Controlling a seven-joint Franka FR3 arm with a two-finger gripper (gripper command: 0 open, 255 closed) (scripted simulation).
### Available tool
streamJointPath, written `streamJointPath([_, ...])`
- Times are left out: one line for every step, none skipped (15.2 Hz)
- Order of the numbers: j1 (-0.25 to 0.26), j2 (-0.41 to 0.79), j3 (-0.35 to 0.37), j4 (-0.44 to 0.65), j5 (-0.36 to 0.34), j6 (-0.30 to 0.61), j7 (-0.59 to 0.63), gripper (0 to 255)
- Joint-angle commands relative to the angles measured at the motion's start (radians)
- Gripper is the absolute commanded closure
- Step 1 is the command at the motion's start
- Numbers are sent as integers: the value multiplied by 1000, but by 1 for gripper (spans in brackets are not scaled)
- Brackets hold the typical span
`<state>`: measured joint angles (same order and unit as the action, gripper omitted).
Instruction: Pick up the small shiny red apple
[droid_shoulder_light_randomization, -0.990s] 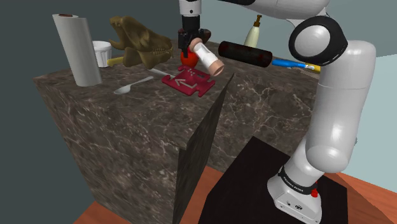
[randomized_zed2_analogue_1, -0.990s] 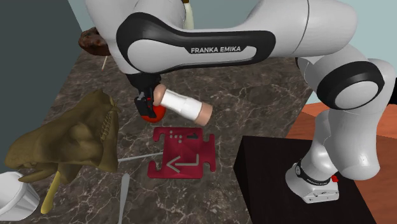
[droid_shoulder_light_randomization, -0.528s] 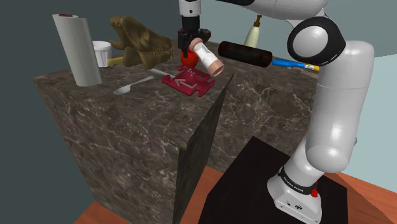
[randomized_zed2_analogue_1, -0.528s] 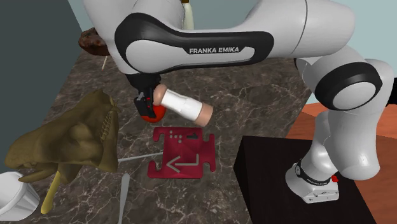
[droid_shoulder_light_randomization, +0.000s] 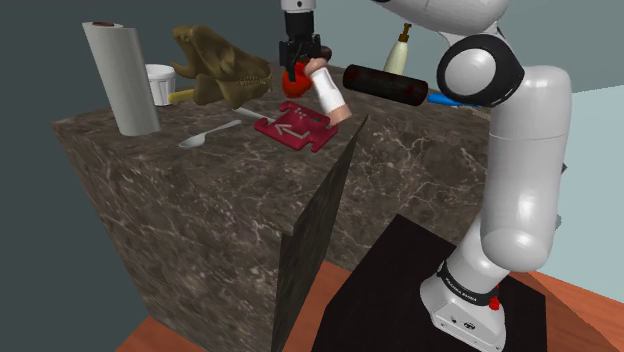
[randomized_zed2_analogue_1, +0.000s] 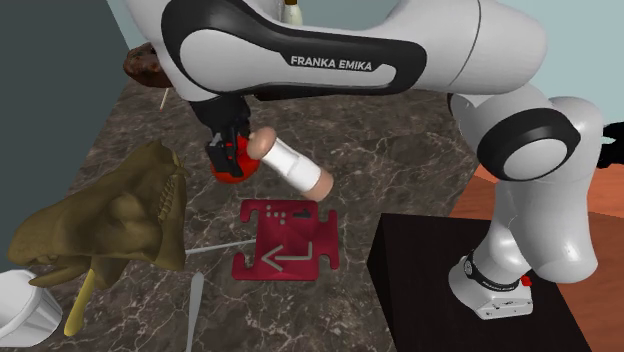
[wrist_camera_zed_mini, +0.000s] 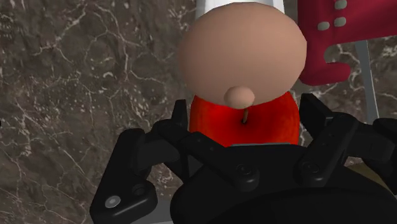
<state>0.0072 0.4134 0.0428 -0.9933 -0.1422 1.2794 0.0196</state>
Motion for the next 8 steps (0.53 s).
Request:
streamJointPath([3, 26, -1, 72, -3, -46, -6, 255])
streamJointPath([4, 42, -1, 112, -4, -70, -9, 255])
streamJointPath([6, 61, -2, 157, -6, -96, -12, 255])
streamJointPath([9, 83, -3, 208, -8, -125, -16, 255])
streamJointPath([11, 111, -5, 270, -10, -159, -20, 255])
streamJointPath([15, 151, -7, 355, -14, -202, -27, 255])
streamJointPath([16, 159, -8, 371, -14, -210, -28, 255])
streamJointPath([17, 160, -8, 372, -14, -211, -28, 255])
